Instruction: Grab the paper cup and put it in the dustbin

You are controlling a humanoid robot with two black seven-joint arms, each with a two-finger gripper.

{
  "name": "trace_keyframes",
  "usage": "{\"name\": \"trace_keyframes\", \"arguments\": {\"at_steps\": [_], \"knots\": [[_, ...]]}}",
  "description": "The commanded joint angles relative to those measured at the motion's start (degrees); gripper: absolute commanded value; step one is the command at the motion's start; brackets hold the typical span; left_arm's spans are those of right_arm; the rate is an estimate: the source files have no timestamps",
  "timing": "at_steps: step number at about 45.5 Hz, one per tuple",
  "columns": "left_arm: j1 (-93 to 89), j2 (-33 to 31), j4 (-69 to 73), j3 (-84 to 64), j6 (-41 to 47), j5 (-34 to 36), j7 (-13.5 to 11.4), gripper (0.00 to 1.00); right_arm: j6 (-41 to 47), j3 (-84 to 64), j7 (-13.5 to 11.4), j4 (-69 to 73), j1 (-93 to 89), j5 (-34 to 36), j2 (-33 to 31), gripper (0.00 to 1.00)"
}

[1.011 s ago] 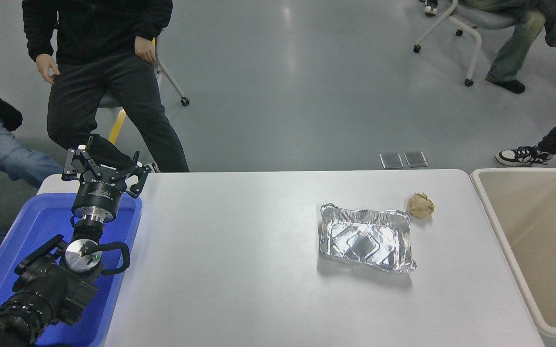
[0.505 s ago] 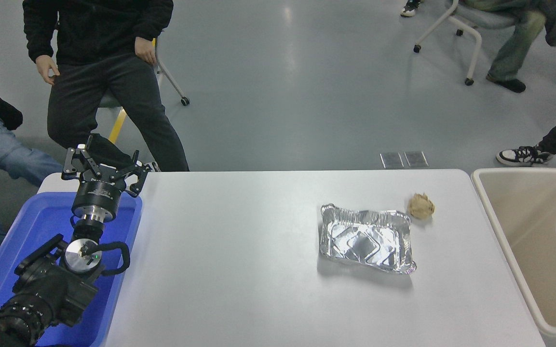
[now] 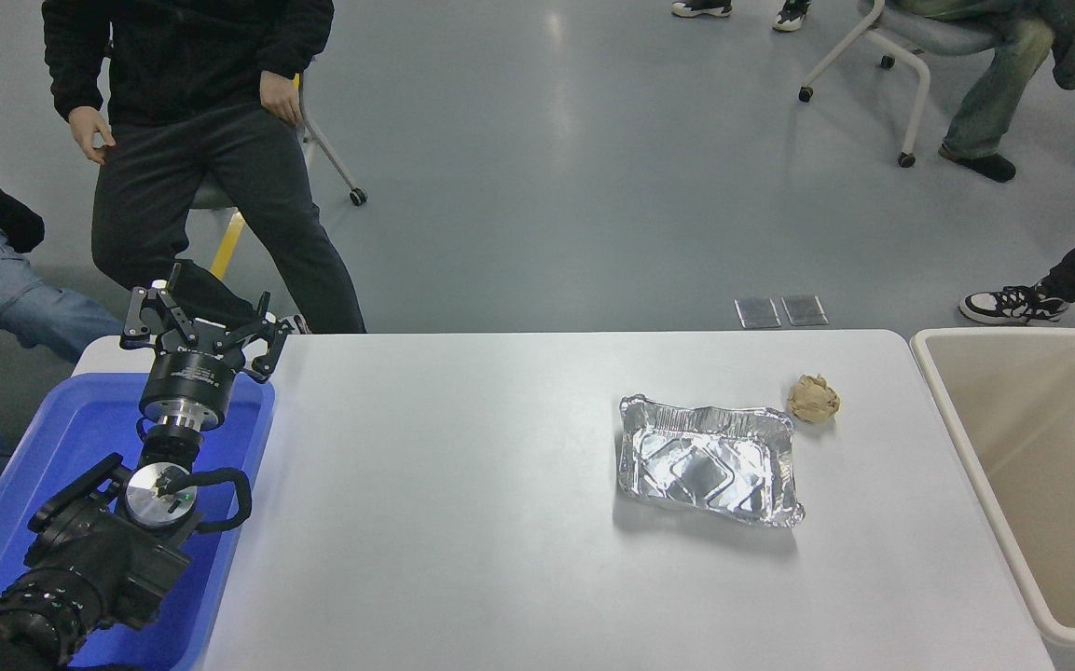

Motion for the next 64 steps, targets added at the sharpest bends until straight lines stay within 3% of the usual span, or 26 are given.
{"name": "trace_keyframes", "arguments": {"at_steps": [1, 18, 40, 41, 46, 49, 50, 56, 64], "knots": [[0.0, 0.0, 0.0, 0.0, 0.0, 0.0, 0.0, 0.99, -9.9, 6.1, 0.1, -7.6, -9.4, 5.3, 6.8, 0.00], [0.0, 0.0, 0.0, 0.0, 0.0, 0.0, 0.0, 0.99, -10.6, 11.4, 0.0, -14.4, -16.0, 5.2, 13.3, 0.00], [0.0, 0.0, 0.0, 0.0, 0.0, 0.0, 0.0, 0.99, -10.7, 11.3, 0.1, -14.7, -17.4, 5.1, 13.6, 0.00], [0.0, 0.0, 0.0, 0.0, 0.0, 0.0, 0.0, 0.99, -10.9, 11.2, 0.1, -14.8, -17.4, 5.1, 13.4, 0.03], [0.0, 0.0, 0.0, 0.0, 0.0, 0.0, 0.0, 0.99, -12.1, 11.2, 0.1, -15.4, -17.4, 5.1, 13.2, 0.47], [0.0, 0.0, 0.0, 0.0, 0.0, 0.0, 0.0, 0.99, -13.9, 11.3, 0.1, -15.6, -17.2, 5.2, 13.3, 0.82], [0.0, 0.0, 0.0, 0.0, 0.0, 0.0, 0.0, 0.99, -14.6, 11.3, 0.1, -15.6, -17.2, 5.2, 13.3, 0.88], [0.0, 0.0, 0.0, 0.0, 0.0, 0.0, 0.0, 0.99, -15.6, 11.3, 0.1, -15.5, -17.3, 5.2, 13.4, 0.99], [0.0, 0.0, 0.0, 0.0, 0.0, 0.0, 0.0, 0.99, -15.6, 11.3, 0.1, -15.0, -16.9, 5.3, 13.7, 0.99]]}}
